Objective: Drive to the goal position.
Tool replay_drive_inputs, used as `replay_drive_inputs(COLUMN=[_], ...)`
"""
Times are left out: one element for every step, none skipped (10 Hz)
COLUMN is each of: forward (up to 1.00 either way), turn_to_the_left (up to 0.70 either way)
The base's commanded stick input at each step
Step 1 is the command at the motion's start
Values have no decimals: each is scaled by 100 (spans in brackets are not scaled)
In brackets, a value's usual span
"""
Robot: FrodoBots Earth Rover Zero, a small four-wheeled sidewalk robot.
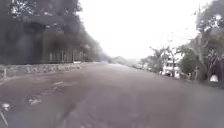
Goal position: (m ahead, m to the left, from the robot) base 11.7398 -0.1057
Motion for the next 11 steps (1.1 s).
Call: replay_drive_inputs(forward=[100, 100, 100, 100, 100, 100, 100, 100, 100, 100, 100], turn_to_the_left=[0, 0, 0, 0, 0, 0, 0, 0, 0, 0, 0])
